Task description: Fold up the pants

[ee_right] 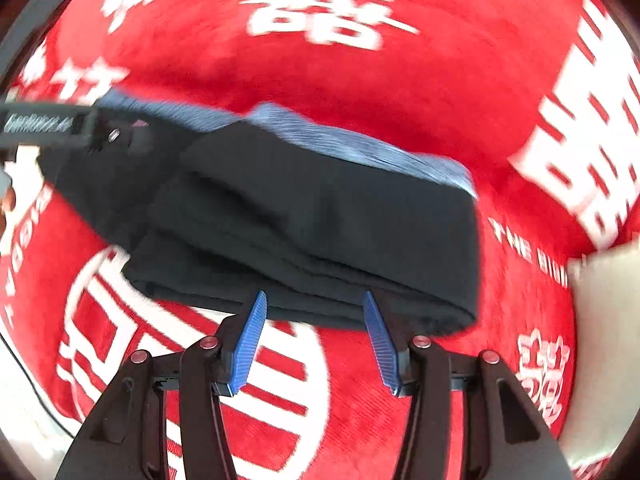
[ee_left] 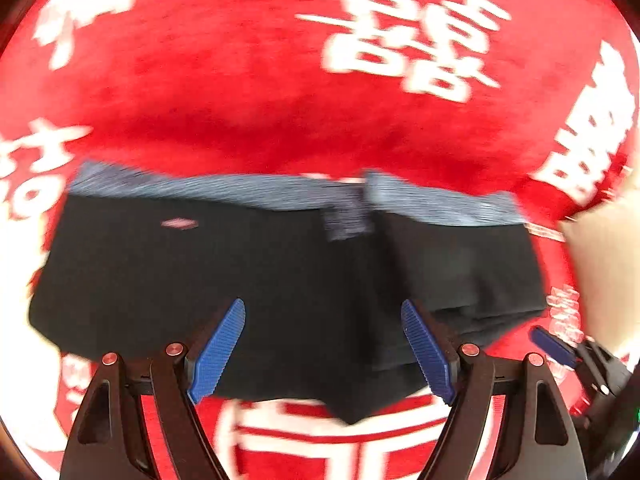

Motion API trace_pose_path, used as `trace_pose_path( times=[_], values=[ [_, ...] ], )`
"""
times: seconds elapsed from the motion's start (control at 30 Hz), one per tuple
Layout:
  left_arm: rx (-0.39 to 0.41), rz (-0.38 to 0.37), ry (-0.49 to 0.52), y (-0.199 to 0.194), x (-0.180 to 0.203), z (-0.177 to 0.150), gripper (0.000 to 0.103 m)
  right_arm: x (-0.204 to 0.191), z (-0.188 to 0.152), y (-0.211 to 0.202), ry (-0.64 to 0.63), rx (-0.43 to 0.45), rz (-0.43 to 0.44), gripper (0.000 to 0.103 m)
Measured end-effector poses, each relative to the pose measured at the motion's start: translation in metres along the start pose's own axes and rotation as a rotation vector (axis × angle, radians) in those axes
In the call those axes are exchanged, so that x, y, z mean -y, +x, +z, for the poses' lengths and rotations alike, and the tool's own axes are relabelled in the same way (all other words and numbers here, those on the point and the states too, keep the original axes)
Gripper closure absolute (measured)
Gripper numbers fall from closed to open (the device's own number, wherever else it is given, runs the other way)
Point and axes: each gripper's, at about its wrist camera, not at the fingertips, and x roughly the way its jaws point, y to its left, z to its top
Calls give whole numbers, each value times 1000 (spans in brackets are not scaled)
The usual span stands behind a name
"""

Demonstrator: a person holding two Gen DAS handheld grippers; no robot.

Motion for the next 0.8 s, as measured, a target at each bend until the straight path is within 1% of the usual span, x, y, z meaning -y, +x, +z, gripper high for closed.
trace_pose_path(
  times=[0.03, 0.13, 0.3, 0.33, 0.37, 0.4, 0.43, 0.47, 0.5, 0.53, 0.57, 0.6, 0.67, 0.8],
  values=[
    [-15, -31, 8, 2, 8, 4, 21, 11, 0, -1, 40, -7, 5, 48],
    [-46, -73, 25, 12, 25, 8, 21, 34, -1, -3, 121, -22, 9, 48],
    [-78, -102, 14, 26, 36, 15, 22, 43, -9, -5, 161, -30, 42, 48],
    [-83, -108, 18, 28, 43, 15, 31, 42, -11, -6, 163, -31, 48, 48],
    [-93, -112, 31, 30, 46, 15, 50, 42, -12, -6, 168, -34, 58, 48],
    [-112, -108, 47, 33, 50, 14, 55, 41, -13, -6, 172, -38, 66, 48],
    [-126, -83, 61, 37, 55, 13, 62, 43, -15, -4, 179, -43, 76, 48],
    [-144, -69, 71, 42, 57, 13, 71, 45, -15, -2, 188, -46, 84, 48],
    [-157, -64, 70, 46, 57, 12, 78, 48, -16, -1, 197, -49, 91, 49],
    [-167, -66, 56, 49, 54, 12, 82, 49, -16, -1, 205, -53, 99, 52],
    [-170, -78, 32, 48, 48, 11, 90, 52, -16, 0, 214, -60, 107, 55],
    [-165, -84, 14, 46, 44, 11, 92, 54, -15, 1, 224, -66, 114, 56],
    [-144, -106, 9, 36, 42, 10, 93, 61, -13, 0, 243, -74, 126, 59],
    [-134, -87, 81, 16, 52, -3, 93, 71, -10, -11, 262, -76, 126, 60]
  ],
)
